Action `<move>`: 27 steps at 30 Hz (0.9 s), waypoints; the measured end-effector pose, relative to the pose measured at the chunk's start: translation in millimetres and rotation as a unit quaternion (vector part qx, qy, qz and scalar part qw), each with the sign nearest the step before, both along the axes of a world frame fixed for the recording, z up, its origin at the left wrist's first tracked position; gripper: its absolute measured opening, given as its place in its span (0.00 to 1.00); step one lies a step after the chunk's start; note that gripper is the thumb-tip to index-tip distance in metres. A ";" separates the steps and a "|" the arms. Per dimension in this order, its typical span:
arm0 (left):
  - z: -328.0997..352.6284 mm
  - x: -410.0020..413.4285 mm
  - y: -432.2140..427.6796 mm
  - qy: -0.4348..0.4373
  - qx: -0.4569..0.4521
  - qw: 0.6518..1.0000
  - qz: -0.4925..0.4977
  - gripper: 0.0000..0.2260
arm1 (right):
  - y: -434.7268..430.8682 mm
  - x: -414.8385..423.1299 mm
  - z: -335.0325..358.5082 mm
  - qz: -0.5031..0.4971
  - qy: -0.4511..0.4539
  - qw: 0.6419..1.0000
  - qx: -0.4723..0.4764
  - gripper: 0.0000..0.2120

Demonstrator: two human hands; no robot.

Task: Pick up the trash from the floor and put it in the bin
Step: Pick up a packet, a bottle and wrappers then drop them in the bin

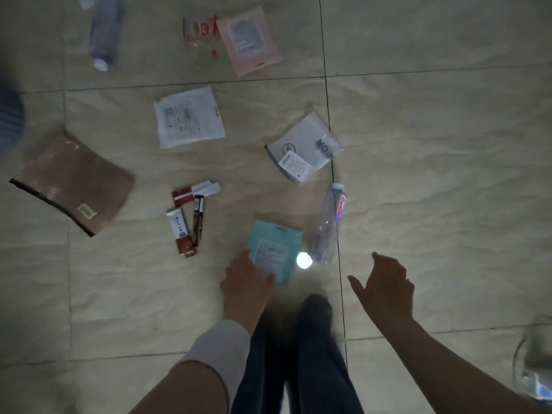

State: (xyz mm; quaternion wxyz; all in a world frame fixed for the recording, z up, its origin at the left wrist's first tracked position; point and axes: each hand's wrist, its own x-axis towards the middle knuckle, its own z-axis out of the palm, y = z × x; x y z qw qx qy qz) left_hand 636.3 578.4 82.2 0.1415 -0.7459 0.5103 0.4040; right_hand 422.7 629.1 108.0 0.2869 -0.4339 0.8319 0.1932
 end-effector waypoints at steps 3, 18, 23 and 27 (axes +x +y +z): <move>-72.0 -7.1 -3.8 0.011 0.006 0.997 0.078 0.42 | -23.0 -8.0 -63.2 -0.076 -0.017 0.997 -0.028 0.36; -235.6 11.4 -5.0 0.091 -0.009 0.990 0.111 0.14 | -78.2 11.3 -251.9 -0.404 -0.094 0.901 -0.128 0.40; -161.0 9.0 -29.2 0.157 0.039 0.974 0.161 0.12 | -78.9 -12.4 -167.1 -0.404 -0.152 0.897 -0.101 0.41; -84.8 -12.9 -78.1 0.232 0.050 0.963 0.130 0.11 | -102.1 -41.1 -92.8 -0.404 -0.170 0.894 -0.096 0.40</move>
